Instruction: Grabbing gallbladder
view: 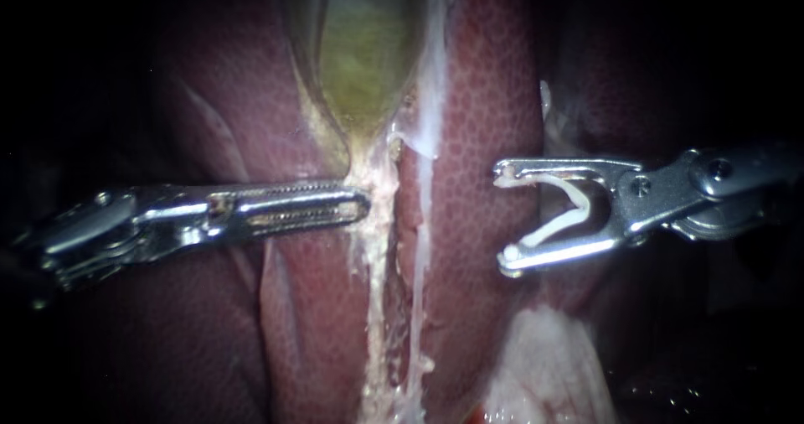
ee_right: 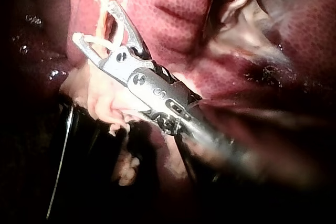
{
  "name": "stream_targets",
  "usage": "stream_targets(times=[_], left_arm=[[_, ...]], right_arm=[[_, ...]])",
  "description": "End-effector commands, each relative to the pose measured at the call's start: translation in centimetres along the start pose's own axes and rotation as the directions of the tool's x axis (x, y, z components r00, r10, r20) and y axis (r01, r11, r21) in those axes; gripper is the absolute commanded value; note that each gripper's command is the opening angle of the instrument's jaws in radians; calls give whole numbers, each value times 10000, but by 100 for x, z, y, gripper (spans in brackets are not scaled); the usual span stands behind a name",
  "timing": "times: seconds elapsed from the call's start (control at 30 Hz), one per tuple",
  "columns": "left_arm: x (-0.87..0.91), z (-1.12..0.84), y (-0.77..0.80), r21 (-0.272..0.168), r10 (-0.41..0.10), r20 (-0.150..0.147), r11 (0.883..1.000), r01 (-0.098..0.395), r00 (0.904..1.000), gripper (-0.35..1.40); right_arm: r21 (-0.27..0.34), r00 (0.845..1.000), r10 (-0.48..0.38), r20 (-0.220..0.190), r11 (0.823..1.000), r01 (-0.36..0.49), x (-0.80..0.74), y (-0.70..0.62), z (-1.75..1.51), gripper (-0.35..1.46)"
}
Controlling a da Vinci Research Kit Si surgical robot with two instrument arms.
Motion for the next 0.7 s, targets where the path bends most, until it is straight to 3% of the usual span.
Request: stream_targets(times=[0.03,0.2,0.4,0.57,0.7], left_arm=[[0,-1,0,-42,-79,-106,10000,79,9999,-35],[-1,-3,-1,8,-184,-412,9998,185,9990,-35],[-8,-11,-2,32,-215,-494,9998,217,9985,-35],[-28,-35,-8,168,-316,-574,9993,326,9978,-35],[-51,-57,-11,287,-477,-339,9984,487,9983,-35]], right_arm=[[0,10000,0,0,10000,0,0,0,0,57],[0,10000,0,0,10000,0,0,0,0,57],[-3,10000,2,0,10000,-2,0,0,0,57],[-3,10000,1,1,10000,-1,0,0,0,57],[-9,10000,4,1,10000,-4,-1,1,0,57]])
